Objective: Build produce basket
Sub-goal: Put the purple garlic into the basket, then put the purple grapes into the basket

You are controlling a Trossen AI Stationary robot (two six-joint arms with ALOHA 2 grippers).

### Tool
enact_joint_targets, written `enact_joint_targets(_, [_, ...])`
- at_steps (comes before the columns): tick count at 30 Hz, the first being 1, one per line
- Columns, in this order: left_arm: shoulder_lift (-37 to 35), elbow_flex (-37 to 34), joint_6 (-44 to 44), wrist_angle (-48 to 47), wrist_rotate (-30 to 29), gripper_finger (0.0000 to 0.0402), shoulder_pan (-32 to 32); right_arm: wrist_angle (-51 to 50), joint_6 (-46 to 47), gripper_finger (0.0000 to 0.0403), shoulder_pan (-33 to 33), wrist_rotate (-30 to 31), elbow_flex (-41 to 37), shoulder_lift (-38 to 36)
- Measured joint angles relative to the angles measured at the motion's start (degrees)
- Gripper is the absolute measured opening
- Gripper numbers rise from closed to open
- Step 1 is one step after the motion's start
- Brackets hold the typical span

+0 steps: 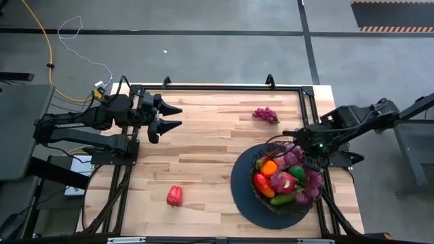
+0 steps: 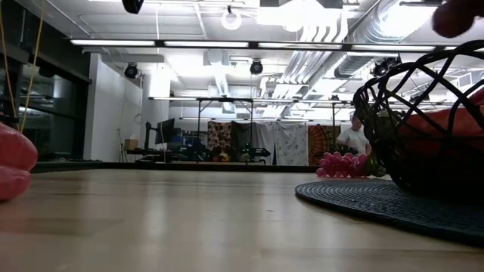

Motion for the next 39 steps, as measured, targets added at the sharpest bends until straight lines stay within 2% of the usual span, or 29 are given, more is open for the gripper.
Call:
enact_joint_targets(3, [0.00,0.00,0.02,0.48,0.00,0.0278,0.00,-0.08,0.37,0.0167,-0.01,-3.06,-1.79,-1.88])
enact_joint_targets(5, [0.00,0.00,0.02,0.49,0.00,0.0278,0.00,0.06,1.43,0.0167,-0.01,-2.32,-2.78,-3.01])
enact_joint_targets(9, [0.00,0.00,0.04,0.50,0.00,0.0278,0.00,0.12,3.57,0.0167,-0.01,6.73,-5.34,-3.32])
enact_joint_targets(11, [0.00,0.00,0.03,0.49,0.00,0.0278,0.00,0.07,4.72,0.0167,-0.37,8.83,-7.32,-3.16])
enact_joint_targets(17, [0.00,0.00,0.03,0.50,0.01,0.0278,0.00,1.73,7.78,0.0167,-2.51,7.43,-15.70,-2.55])
enact_joint_targets(23, [0.00,0.00,0.02,0.50,0.02,0.0278,0.00,9.74,7.91,0.0170,-2.76,7.40,-21.75,-2.45])
enact_joint_targets(29, [0.00,0.00,0.00,0.50,0.25,0.0278,0.00,11.96,7.61,0.0222,-2.79,7.10,-20.55,-2.36])
enact_joint_targets(34, [0.00,0.00,0.04,0.50,0.44,0.0278,0.00,5.59,7.48,0.0283,-2.79,6.93,-15.82,-2.36])
enact_joint_targets(39, [0.00,0.00,0.57,0.50,0.46,0.0278,0.00,0.56,7.61,0.0303,-2.79,7.07,-10.05,-2.48])
